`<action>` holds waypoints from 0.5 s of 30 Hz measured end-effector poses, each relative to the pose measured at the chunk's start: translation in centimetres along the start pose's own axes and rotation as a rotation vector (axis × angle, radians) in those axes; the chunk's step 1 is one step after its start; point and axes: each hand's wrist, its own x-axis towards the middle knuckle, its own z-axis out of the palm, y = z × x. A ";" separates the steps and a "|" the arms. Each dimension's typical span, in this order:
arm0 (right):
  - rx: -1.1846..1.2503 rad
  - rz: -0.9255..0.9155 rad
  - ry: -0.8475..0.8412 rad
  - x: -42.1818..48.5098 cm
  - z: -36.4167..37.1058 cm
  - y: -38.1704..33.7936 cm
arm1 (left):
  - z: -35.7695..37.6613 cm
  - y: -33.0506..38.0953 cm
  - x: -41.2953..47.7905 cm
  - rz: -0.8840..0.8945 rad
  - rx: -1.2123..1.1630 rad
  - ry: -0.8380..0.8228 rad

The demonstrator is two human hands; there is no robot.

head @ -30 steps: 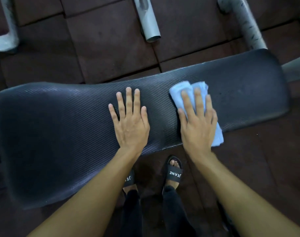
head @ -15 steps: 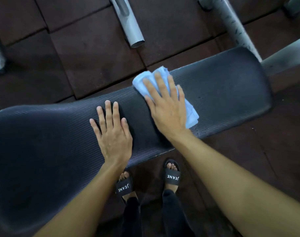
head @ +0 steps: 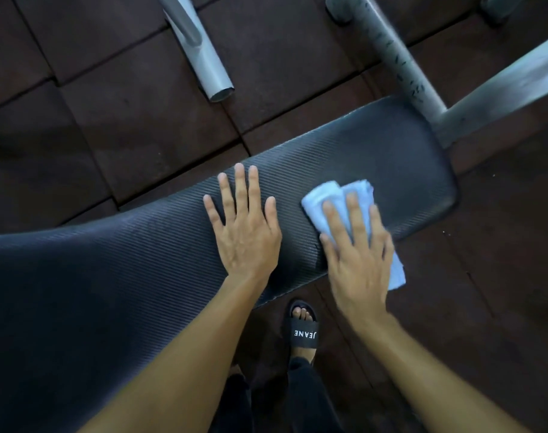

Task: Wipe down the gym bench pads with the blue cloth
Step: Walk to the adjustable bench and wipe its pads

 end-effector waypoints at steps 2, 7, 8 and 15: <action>-0.019 -0.066 -0.013 -0.9 0.5 -0.9 | 0.0 0.0 0.0 -0.008 0.000 -0.003; -0.011 -0.195 -0.031 6.3 0.9 -3.0 | -0.3 0.2 0.1 -0.017 0.006 -0.022; -0.003 -0.189 -0.030 8.1 0.9 -2.9 | -0.4 0.3 0.2 -0.016 -0.003 -0.026; -0.001 -0.020 0.004 15.9 -0.3 1.0 | -0.3 6.2 2.7 0.258 -0.034 -0.048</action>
